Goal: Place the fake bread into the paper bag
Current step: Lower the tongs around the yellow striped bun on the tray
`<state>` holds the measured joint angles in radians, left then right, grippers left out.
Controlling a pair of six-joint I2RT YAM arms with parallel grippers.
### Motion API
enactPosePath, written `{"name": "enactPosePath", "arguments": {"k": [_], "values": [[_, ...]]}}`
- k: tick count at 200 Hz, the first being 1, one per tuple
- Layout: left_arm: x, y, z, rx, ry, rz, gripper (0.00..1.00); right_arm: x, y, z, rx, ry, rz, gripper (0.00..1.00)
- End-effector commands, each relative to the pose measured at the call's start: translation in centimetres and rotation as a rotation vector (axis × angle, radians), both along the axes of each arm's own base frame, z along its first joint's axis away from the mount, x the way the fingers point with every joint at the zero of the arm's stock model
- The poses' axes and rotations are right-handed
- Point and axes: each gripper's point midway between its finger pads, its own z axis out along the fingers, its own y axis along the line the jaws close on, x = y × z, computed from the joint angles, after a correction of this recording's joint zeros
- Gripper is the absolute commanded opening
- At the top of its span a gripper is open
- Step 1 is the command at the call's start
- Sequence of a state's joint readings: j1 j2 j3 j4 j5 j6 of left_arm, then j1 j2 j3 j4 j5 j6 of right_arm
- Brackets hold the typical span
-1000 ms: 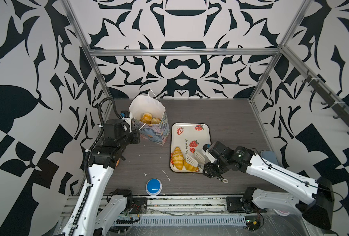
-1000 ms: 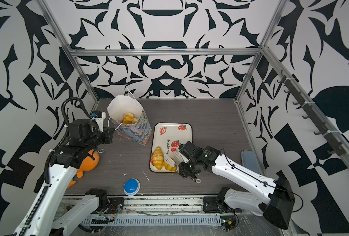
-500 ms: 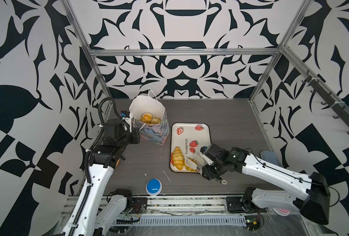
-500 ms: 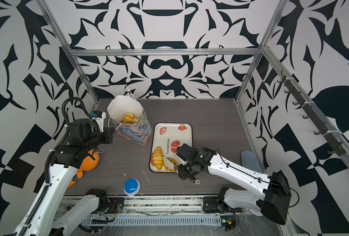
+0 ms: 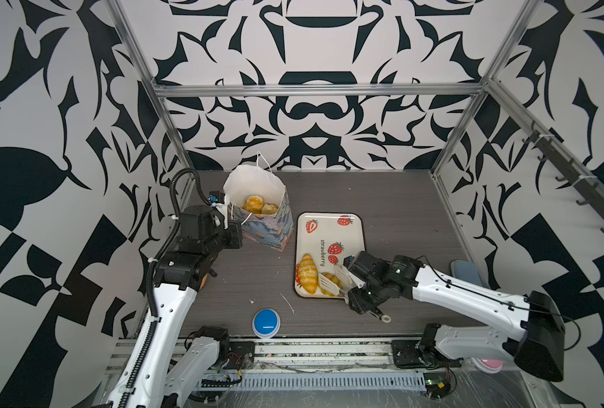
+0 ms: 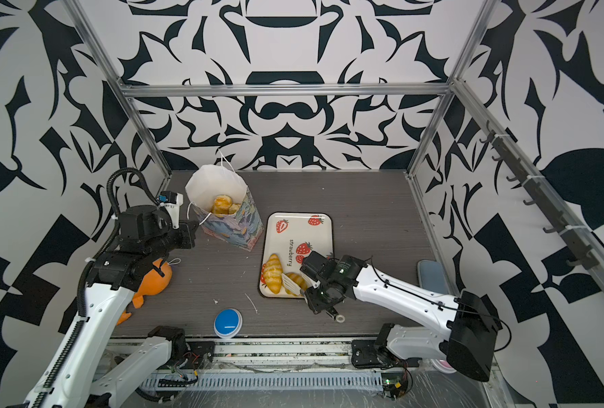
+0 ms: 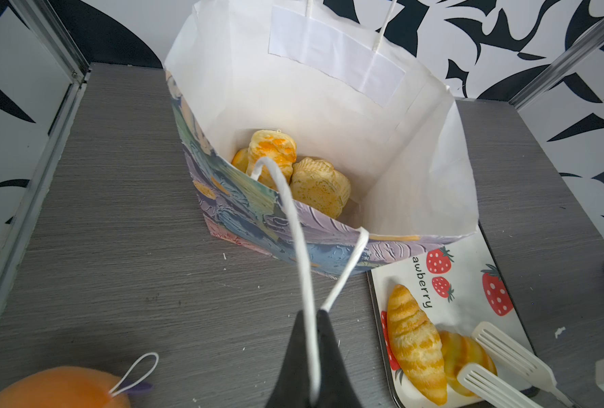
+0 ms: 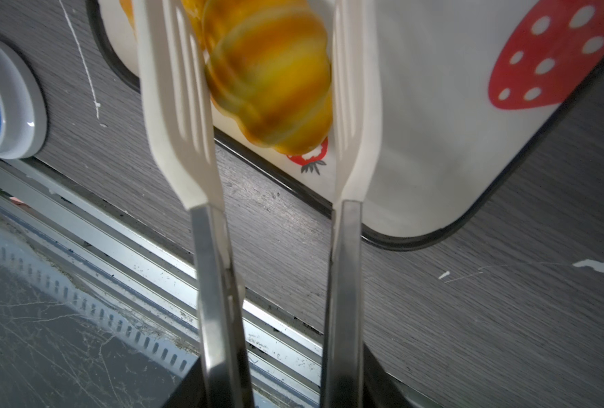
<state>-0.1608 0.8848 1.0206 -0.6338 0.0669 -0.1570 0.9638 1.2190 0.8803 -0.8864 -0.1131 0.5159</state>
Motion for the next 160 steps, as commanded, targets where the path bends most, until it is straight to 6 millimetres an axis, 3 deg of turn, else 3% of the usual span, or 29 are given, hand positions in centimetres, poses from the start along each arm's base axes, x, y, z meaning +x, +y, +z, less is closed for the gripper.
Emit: {"name": "enactPosePath", "arguments": {"k": [1,53,160], "values": [[-0.3,0.1,-0.9,0.003,0.031,0.001,0.05,0.7,0.6,0.9,0.012,-0.041,0.014,0.50],[-0.2,0.1,-1.0,0.001,0.034,0.000,0.05,1.3,0.7,1.8,0.014,-0.084,0.013,0.43],[-0.3,0.1,-1.0,0.002,0.033,0.000,0.05,3.1,0.8,5.7,0.028,-0.202,0.019,0.42]]}}
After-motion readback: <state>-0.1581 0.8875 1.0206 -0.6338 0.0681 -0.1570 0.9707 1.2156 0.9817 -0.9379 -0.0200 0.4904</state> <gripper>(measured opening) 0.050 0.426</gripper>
